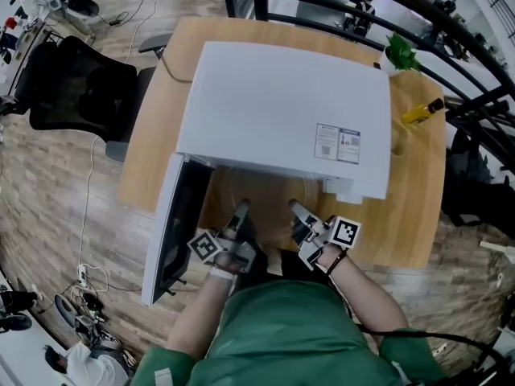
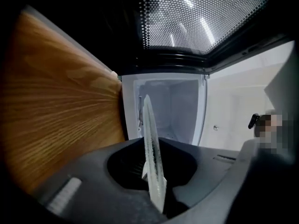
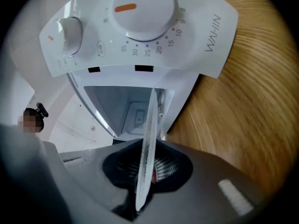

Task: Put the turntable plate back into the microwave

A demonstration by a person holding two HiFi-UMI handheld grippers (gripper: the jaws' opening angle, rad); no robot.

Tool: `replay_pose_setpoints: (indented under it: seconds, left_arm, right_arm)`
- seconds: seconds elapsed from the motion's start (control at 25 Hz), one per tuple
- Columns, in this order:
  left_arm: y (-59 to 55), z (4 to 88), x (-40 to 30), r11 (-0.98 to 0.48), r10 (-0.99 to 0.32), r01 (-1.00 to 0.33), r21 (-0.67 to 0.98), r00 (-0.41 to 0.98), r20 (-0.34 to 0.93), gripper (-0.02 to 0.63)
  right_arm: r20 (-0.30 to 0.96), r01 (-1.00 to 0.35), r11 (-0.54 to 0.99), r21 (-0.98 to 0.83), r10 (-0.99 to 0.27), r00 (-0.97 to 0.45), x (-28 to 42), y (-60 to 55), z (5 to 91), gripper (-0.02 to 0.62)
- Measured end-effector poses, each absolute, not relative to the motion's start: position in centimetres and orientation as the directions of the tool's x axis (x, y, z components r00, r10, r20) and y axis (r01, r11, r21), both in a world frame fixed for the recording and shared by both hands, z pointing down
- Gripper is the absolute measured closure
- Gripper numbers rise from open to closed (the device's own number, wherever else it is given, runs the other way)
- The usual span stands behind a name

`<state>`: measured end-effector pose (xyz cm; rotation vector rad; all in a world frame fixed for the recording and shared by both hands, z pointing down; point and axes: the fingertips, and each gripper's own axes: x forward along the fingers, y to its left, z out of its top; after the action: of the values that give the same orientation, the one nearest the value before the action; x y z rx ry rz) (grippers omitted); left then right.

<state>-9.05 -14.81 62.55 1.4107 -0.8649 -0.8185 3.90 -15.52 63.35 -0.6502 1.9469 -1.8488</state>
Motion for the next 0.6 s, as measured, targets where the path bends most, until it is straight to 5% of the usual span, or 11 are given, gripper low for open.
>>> replay_pose_setpoints:
  seconds: [0.6]
  left_arm:
    - [-17.4,64.0,-9.6,0.026,-0.891,-0.015,1.0,0.452,0.03,0.568]
  right_arm:
    - [0.053,-0.08,0.021,-0.997,-0.584,-0.81,3.2,-17.9,65.1,0.558]
